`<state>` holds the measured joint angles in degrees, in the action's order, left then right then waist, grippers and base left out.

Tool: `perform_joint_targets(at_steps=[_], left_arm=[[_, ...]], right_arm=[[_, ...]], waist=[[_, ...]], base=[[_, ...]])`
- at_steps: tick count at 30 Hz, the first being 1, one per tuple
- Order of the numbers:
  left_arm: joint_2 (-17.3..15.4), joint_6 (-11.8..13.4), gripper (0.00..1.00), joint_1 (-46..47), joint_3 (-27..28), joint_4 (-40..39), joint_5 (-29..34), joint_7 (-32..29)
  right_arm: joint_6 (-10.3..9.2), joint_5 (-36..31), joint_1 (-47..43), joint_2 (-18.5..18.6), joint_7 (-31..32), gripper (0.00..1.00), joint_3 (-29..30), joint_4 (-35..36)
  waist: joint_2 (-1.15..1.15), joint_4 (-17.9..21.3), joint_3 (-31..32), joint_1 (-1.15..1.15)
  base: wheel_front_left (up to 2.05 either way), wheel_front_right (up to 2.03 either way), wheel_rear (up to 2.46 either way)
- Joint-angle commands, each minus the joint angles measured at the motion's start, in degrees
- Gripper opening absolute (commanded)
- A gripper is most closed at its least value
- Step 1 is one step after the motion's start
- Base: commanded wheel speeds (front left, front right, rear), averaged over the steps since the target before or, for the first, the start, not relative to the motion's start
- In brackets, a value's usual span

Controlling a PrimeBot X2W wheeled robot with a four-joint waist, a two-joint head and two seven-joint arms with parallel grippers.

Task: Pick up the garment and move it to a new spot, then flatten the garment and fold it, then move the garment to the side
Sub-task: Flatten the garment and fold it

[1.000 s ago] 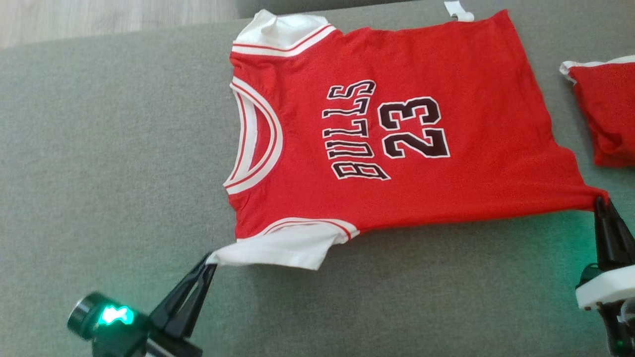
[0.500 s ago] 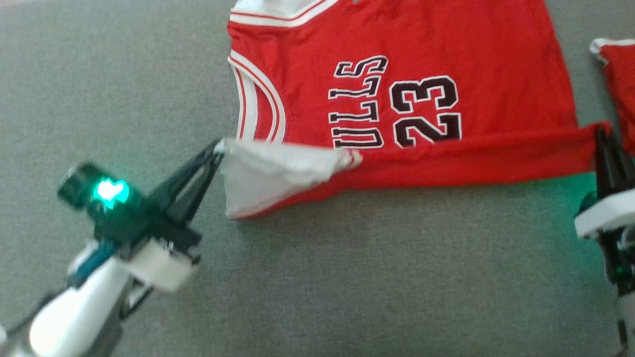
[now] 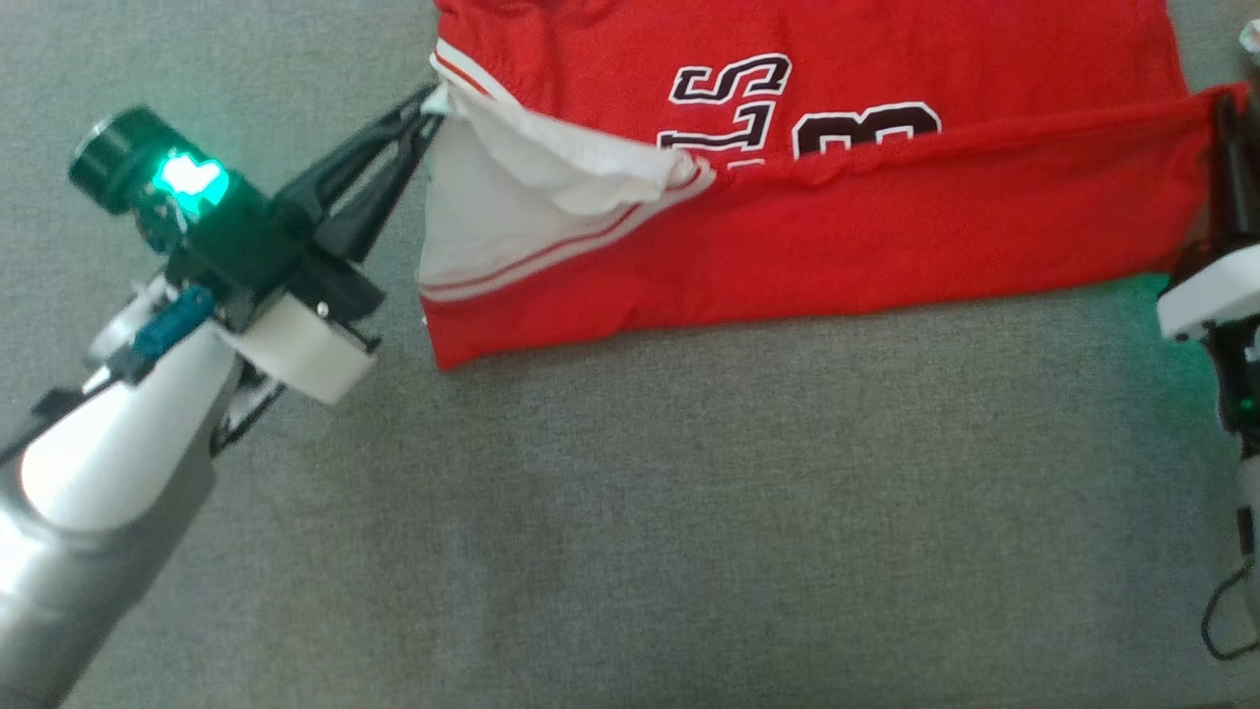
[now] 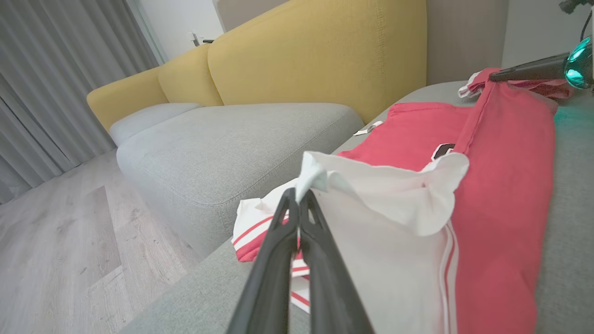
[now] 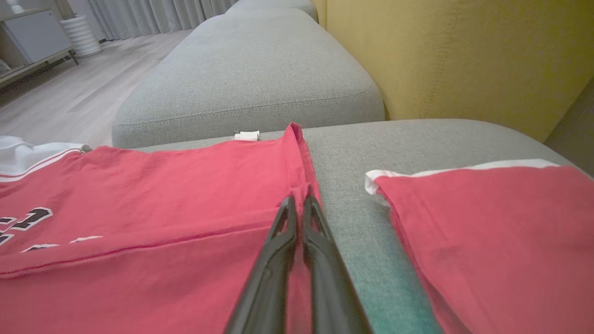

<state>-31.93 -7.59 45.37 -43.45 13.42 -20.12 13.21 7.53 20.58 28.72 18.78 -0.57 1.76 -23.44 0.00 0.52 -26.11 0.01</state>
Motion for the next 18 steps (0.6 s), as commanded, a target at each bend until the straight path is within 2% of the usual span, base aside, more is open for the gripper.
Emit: perform_joint_targets(at_steps=[1, 2, 3, 4, 5, 6, 11, 15, 18], left_arm=[[-2.76, 0.11, 0.00, 3.10, 1.72, -0.50, -0.47, 0.53], [-2.75, 0.11, 0.00, 3.95, 1.41, 0.16, -0.36, 0.67], [-2.58, 0.11, 0.13, 4.63, 1.24, 0.88, -0.36, 0.81], [-2.31, 0.11, 0.64, 5.15, 1.17, 1.67, -0.46, 0.94], [-1.96, 0.15, 1.00, 5.59, 1.33, 2.45, -0.47, 1.09], [-1.55, 0.31, 1.00, 5.87, 1.55, 3.17, -0.42, 1.25], [0.32, 3.57, 1.00, 3.77, 3.57, 5.16, -0.44, 1.71], [2.18, 7.90, 1.00, -2.68, 7.69, 2.06, -2.07, 1.76], [3.47, 9.23, 1.00, -7.29, 9.44, 0.39, -3.63, 1.77]], right_arm=[[-0.04, -0.54, 0.94, 1.27, -0.67, 0.00, -1.10, 0.97], [-0.04, -0.79, 1.49, 1.34, -0.91, 0.00, -1.31, 0.33], [-0.04, -1.04, 1.96, 1.42, -1.15, 0.00, -1.56, -0.38], [-0.04, -1.21, 2.32, 1.41, -1.34, 0.21, -1.86, -1.14], [-0.04, -1.36, 2.62, 1.35, -1.61, 0.91, -2.05, -1.90], [-0.04, -1.49, 2.86, 1.25, -2.02, 1.00, -2.20, -2.69], [-0.04, -1.25, 2.92, 0.37, -4.86, 1.00, -3.00, -6.27], [-0.04, -1.16, 1.91, -0.25, -6.82, 1.00, -3.18, -8.26], [-0.04, -0.87, 1.28, -0.57, -7.64, 1.00, -3.17, -9.13]], waist=[[0.00, -0.06, -0.30, -0.01], [0.00, -0.11, -0.45, -0.01], [0.00, -0.19, -0.58, -0.01], [0.00, -0.27, -0.69, -0.01], [0.00, -0.35, -0.79, -0.01], [0.00, -0.42, -0.85, -0.01], [0.00, -0.61, -0.30, -0.01], [0.00, -0.61, 0.66, -0.01], [0.00, -0.65, 1.19, -0.01]], base=[[0.00, 0.00, 0.00], [0.00, 0.00, 0.00], [0.00, 0.00, 0.00], [0.00, 0.00, 0.00], [0.00, 0.00, 0.00], [0.00, 0.00, 0.00], [0.00, 0.00, 0.00], [0.00, 0.00, 0.00], [0.00, 0.00, 0.00]])
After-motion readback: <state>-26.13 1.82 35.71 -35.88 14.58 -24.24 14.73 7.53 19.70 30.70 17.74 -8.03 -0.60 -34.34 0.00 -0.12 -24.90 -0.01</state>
